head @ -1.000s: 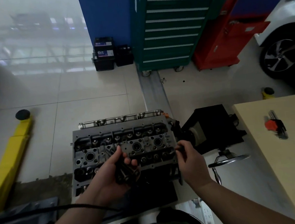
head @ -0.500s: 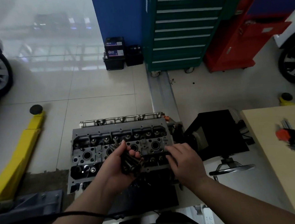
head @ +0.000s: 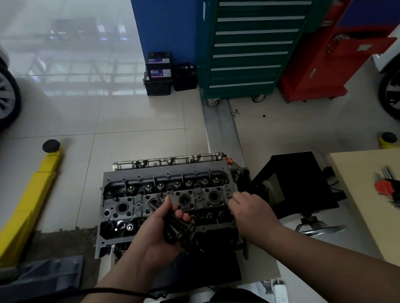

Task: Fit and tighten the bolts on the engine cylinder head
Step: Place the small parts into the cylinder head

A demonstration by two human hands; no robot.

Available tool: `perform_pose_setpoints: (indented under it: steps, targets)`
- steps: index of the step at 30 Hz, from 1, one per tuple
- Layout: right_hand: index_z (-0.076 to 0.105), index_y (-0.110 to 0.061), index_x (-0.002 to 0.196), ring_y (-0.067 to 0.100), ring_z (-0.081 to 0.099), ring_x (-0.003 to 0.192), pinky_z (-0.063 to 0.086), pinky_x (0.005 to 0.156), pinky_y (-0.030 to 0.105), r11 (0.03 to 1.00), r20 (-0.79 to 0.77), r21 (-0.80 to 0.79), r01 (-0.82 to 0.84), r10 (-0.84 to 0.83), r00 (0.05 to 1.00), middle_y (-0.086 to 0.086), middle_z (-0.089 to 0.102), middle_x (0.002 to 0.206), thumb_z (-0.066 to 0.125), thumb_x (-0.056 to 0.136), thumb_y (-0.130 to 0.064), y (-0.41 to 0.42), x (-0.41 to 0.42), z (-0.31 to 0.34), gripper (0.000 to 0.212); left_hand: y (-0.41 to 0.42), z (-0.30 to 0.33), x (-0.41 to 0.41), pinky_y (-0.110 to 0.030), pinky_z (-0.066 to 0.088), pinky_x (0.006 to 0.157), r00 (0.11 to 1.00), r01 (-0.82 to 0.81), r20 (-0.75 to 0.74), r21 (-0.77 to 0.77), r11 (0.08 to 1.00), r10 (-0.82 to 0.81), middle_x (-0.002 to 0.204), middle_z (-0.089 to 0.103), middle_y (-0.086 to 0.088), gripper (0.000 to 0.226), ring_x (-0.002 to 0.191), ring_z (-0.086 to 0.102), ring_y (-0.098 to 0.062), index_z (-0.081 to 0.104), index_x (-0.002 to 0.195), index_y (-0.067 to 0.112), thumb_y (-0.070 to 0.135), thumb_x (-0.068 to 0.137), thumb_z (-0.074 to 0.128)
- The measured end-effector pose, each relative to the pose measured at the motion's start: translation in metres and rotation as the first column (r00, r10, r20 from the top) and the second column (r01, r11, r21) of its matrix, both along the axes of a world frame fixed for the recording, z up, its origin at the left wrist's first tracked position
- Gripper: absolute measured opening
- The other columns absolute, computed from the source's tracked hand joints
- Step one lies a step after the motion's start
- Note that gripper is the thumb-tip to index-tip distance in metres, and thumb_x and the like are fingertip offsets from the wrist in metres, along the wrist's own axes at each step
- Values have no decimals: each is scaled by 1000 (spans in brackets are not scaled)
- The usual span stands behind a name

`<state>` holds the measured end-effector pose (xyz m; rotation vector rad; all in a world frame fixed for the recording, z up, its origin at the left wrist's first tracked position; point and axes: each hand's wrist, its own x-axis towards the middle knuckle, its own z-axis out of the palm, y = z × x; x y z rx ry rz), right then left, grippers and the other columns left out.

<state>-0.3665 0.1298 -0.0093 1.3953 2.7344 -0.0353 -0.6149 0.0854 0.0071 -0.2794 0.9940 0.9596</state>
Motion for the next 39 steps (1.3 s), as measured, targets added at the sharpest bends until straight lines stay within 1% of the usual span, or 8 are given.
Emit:
perform_pose_setpoints:
  steps: [10,18,24,26,30,34,36,39]
  targets:
    - [71,-18,98,27,62,71,46,57,36,985,166,-1,-172,169,972,5,64,84,80,67,-14,5,-7,12,32,-6,0,-3,-38,59,75,1000,15,13,6,1000,-15,66,58,1,39,60,66,-20,66,65,16,42,94,67]
    - [69,-18,79,22,62,63,48,54,32,952,247,89,-292,263,933,1,65,72,84,70,-21,15,-18,11,18,-9,6,-8,-38,58,73,999,47,17,-3,999,-47,68,58,1,38,63,66,-19,66,67,16,43,95,67]
    - [56,-20,113,26,60,95,46,75,38,989,183,-115,-90,110,977,2,62,107,62,95,-40,15,-21,21,27,-11,3,-16,-39,60,71,998,28,56,1,1000,-28,68,59,0,38,63,66,-20,65,67,15,41,95,68]
    - [54,-29,109,19,59,95,48,76,35,964,10,-252,84,-84,996,-7,61,104,55,96,-50,3,-33,34,25,-12,4,-18,-40,59,76,996,32,80,0,999,-32,70,61,-1,31,65,67,-21,66,69,14,35,92,70]
    - [65,-32,107,7,66,90,52,77,30,679,-283,-714,174,-506,815,-10,70,98,59,91,-52,-39,-73,52,26,-12,5,-17,-42,60,74,992,40,123,6,999,-41,80,71,-8,19,70,73,-27,66,83,11,23,96,60]
    - [69,-24,108,12,71,78,53,62,24,331,-282,-941,75,-885,370,5,78,96,65,97,-21,-65,-99,56,12,-8,-1,-19,-45,59,74,995,30,92,23,999,-32,95,78,-10,17,78,79,-26,65,103,9,23,103,55]
    - [68,-24,107,14,71,75,53,59,23,321,-290,-943,92,-924,251,6,78,94,67,96,-19,-69,-102,55,13,-7,-5,-21,-43,63,71,997,46,67,50,998,-49,100,78,-12,24,84,79,-26,66,117,7,26,104,56]
    - [67,-24,107,16,74,83,58,71,32,380,-338,-913,150,-909,245,3,77,93,74,92,-26,-71,-103,51,17,-5,-10,-20,-41,65,68,993,98,61,95,991,-104,102,76,-14,37,87,78,-26,71,120,1,28,96,64]
